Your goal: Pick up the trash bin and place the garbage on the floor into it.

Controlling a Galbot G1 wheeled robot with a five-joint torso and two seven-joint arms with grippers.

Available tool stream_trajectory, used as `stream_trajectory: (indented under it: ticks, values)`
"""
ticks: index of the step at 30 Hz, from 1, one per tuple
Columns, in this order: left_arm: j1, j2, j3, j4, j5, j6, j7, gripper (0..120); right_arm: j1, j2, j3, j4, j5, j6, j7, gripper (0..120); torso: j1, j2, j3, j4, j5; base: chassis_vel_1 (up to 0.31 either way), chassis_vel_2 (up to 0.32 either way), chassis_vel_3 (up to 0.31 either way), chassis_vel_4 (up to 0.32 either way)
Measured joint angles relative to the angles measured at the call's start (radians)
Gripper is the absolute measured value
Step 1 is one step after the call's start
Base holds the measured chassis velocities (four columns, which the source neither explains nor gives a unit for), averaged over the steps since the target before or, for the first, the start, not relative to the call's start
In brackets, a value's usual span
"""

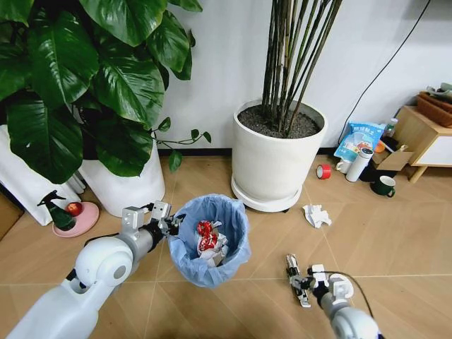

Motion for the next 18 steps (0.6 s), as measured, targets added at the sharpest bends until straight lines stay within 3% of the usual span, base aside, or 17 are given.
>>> stream_trajectory:
  ticks: [8, 18]
  values:
    - [-0.003, 0.023, 0.0, -0.008, -0.012, 0.0, 0.005, 0, 0.035, 0.044, -0.007, -0.055, 0.0, -0.009, 0.028, 100, 0.0, 0.0, 0.0, 0.0, -0.0002, 0.0, 0.0, 0.0, 0.0]
    - [-0.001, 0.028, 0.001, -0.012, -0.015, 0.0, 0.002, 0, 0.07, 0.071, -0.01, -0.111, 0.021, -0.029, 0.055, 66, 0.0, 0.0, 0.0, 0.0, 0.0, 0.0, 0.0, 0.0, 0.0]
